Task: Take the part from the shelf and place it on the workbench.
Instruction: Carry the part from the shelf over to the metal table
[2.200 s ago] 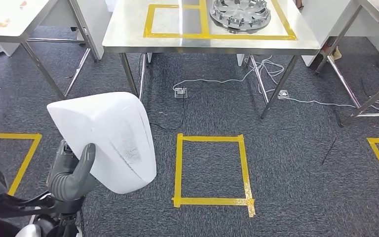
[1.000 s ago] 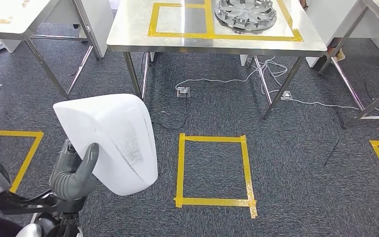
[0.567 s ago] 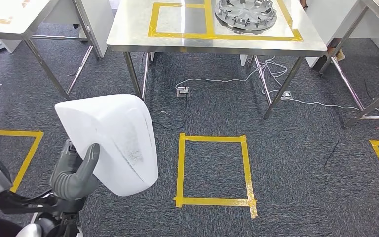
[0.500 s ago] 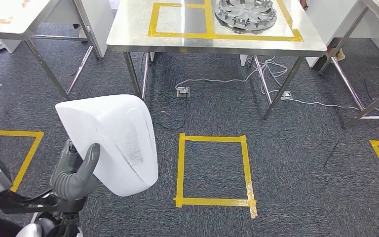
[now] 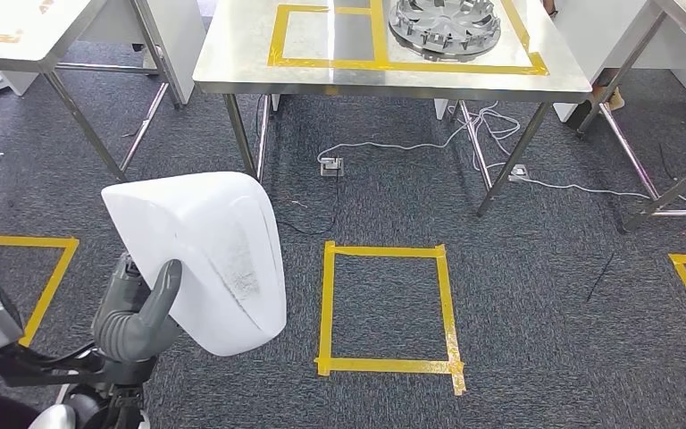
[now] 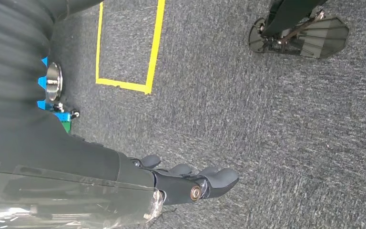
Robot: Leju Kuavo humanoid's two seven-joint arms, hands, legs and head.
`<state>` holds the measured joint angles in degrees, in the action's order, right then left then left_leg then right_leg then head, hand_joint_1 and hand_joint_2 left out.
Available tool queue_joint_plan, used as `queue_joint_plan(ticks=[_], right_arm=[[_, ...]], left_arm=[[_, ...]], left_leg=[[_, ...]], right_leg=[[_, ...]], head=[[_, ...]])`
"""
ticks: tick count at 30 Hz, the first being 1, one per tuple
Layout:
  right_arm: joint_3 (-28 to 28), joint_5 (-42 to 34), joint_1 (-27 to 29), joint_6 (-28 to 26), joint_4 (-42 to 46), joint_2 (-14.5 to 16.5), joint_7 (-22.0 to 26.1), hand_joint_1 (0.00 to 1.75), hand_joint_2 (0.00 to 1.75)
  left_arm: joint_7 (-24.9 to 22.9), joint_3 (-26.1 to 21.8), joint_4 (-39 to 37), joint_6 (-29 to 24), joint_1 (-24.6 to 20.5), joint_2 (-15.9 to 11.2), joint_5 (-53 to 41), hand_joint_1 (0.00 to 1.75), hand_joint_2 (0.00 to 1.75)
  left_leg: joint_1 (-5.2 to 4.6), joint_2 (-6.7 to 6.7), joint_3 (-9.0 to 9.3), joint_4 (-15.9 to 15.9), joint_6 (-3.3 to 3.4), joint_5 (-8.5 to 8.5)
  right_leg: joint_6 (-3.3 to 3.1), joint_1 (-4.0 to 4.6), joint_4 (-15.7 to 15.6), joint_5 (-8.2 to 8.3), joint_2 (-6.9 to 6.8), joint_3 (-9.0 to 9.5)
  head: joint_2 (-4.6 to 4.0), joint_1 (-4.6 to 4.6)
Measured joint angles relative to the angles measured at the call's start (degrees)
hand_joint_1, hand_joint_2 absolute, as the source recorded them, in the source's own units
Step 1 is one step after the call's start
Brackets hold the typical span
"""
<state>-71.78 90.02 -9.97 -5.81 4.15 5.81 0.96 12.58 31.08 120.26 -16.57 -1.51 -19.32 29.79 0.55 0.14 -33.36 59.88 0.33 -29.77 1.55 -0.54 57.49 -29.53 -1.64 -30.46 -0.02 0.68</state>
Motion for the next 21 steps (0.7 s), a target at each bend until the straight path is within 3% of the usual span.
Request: queue_joint_plan(ticks=[21], right_arm=[[-0.01, 0.01, -0.03, -0.29, 0.02, -0.81, -1.72, 0.0, 1.75]], left_arm=[[-0.56, 0.22, -0.5, -0.17, 0.02, 0.0, 1.76, 1.75, 1.75]], left_leg=[[0.0, -0.01, 0.0, 0.0, 0.0, 0.0]], right_leg=[[0.0, 0.0, 0.0, 0.0, 0.0, 0.0]], head=[[0.0, 0.0]])
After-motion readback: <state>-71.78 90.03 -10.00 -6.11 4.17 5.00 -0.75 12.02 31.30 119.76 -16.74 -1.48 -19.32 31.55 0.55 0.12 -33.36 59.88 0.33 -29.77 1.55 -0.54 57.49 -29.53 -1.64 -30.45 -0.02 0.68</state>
